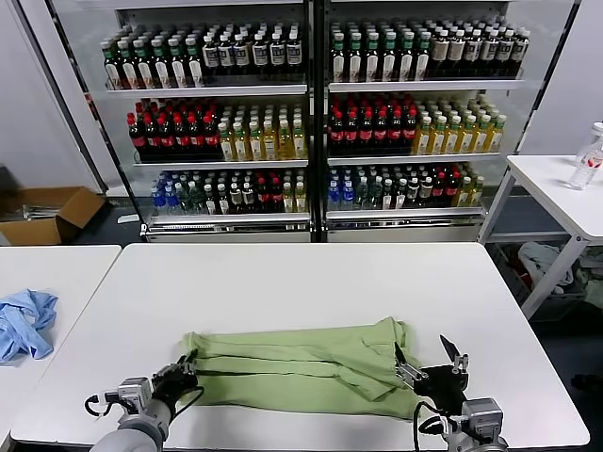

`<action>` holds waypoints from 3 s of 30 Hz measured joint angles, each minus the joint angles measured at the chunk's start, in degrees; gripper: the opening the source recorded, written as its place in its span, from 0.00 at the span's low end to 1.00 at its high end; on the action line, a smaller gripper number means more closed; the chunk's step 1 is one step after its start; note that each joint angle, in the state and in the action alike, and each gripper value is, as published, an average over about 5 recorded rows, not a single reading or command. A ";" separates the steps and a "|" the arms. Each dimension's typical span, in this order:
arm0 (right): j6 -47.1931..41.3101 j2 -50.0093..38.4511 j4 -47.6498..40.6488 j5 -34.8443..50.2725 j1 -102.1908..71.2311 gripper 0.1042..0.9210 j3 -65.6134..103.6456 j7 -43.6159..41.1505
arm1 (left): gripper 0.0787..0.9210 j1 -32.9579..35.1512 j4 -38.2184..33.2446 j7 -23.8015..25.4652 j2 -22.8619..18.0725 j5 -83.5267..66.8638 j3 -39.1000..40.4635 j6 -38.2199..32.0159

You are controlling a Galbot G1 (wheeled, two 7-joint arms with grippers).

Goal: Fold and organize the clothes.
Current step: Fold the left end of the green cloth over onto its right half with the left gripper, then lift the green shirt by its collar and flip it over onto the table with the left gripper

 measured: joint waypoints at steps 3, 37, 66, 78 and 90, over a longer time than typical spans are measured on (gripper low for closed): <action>-0.01 -0.02 0.36 -0.13 -0.13 0.88 0.31 -0.03 | 0.02 0.26 -1.06 0.65 0.57 3.51 -1.71 -0.02; 0.68 0.87 -0.11 -2.11 -1.20 0.88 -0.30 -1.18 | 0.02 -2.50 -8.65 13.24 -5.26 6.58 7.01 -1.97; 0.68 0.44 -0.91 -2.45 0.08 0.88 -1.39 -2.05 | 0.86 -2.12 1.38 12.38 -6.18 13.03 3.18 -4.33; 0.76 0.97 -0.91 -3.11 -0.45 0.88 -1.28 -2.06 | 0.72 -2.99 6.30 11.61 -5.32 11.80 0.17 -1.64; 1.00 1.01 -0.87 -3.44 -0.88 0.88 -1.04 -1.99 | 0.31 -3.07 7.27 12.21 -5.27 7.41 -0.34 -0.90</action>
